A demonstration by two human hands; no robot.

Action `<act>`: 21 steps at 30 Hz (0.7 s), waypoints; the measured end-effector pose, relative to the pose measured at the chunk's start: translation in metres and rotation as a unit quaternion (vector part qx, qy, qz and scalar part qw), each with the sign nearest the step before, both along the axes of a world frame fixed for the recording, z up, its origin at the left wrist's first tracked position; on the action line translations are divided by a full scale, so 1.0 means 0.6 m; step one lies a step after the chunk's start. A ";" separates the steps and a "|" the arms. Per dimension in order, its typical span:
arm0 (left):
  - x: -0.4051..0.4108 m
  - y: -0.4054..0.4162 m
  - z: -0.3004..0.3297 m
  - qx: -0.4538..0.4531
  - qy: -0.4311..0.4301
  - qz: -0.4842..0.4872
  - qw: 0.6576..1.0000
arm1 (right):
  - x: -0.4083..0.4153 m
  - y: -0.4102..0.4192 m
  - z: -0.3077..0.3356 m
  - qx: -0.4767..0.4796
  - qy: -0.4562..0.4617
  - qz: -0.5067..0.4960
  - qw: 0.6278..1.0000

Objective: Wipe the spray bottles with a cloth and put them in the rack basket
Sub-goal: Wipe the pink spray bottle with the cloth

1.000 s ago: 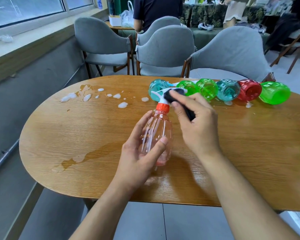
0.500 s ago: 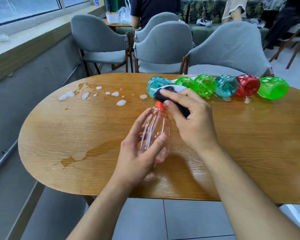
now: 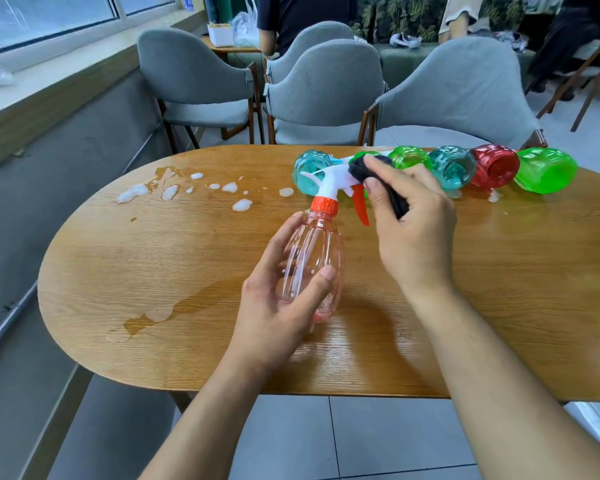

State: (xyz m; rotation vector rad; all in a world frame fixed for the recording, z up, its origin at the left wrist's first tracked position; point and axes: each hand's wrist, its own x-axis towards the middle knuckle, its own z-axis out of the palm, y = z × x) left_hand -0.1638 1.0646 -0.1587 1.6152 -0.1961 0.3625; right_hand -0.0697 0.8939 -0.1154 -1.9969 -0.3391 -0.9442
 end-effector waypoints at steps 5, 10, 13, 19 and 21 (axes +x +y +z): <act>0.005 0.002 -0.002 0.005 -0.012 0.025 1.000 | -0.019 0.024 -0.011 -0.076 -0.014 0.120 0.990; 0.004 0.001 -0.003 -0.002 -0.009 0.009 1.000 | -0.002 0.002 -0.006 0.000 -0.013 -0.006 1.000; 0.004 0.001 -0.004 -0.002 -0.007 0.008 1.000 | -0.014 0.015 -0.010 -0.026 -0.011 0.042 0.999; 0.005 0.003 -0.002 -0.001 -0.012 0.017 1.000 | -0.015 0.022 -0.010 -0.030 -0.017 0.066 0.997; 0.004 0.001 -0.003 0.001 -0.007 0.010 1.000 | -0.009 0.012 -0.009 -0.010 -0.018 0.014 1.000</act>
